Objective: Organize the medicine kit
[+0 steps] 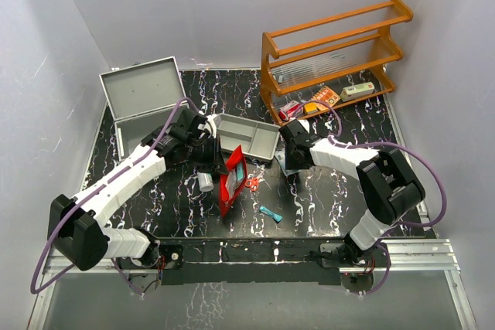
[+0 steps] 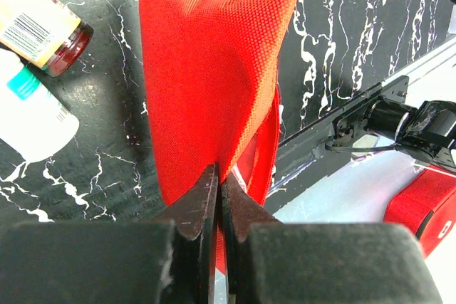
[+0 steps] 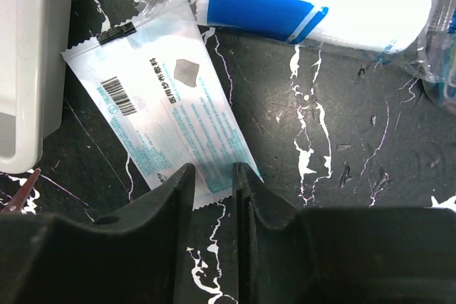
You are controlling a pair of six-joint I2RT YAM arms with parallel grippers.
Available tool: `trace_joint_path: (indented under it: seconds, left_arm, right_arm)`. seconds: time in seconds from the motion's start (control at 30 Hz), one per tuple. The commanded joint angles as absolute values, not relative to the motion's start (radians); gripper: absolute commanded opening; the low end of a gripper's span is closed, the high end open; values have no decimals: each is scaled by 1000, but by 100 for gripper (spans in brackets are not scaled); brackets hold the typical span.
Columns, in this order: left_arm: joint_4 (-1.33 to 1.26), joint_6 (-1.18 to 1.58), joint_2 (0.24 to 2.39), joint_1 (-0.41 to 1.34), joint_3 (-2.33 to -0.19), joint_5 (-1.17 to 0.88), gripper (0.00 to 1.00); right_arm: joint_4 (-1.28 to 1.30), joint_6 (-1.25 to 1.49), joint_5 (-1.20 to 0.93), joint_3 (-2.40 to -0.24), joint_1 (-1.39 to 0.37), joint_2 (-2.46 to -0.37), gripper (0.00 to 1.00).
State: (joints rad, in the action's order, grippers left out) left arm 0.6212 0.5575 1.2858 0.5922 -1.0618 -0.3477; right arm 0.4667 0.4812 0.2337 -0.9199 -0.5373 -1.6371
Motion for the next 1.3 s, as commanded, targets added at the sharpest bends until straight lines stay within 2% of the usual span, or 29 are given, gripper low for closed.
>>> trace_joint_path:
  seconds: [0.0, 0.33, 0.63, 0.87, 1.07, 1.27]
  left_arm:
    - [592, 560, 1279, 588, -1048, -380, 0]
    - [573, 560, 1307, 588, -1051, -378, 0]
    - [589, 557, 1306, 588, -1057, -334, 0]
    - [592, 567, 1290, 587, -1040, -310, 0]
    - [593, 567, 1286, 584, -1036, -314, 0]
    - [595, 564, 1281, 582, -1033, -314, 0]
  right_arm:
    - [536, 484, 236, -869, -559, -1635, 23]
    - [665, 559, 198, -820, -610, -1498, 21]
    - [682, 445, 233, -998, -645, -1538, 34]
    - [653, 357, 215, -1040, -705, -1644, 38]
    - [623, 354, 235, -1035, -705, -1682, 35]
    - [585, 365, 235, -999, -704, -1695, 25]
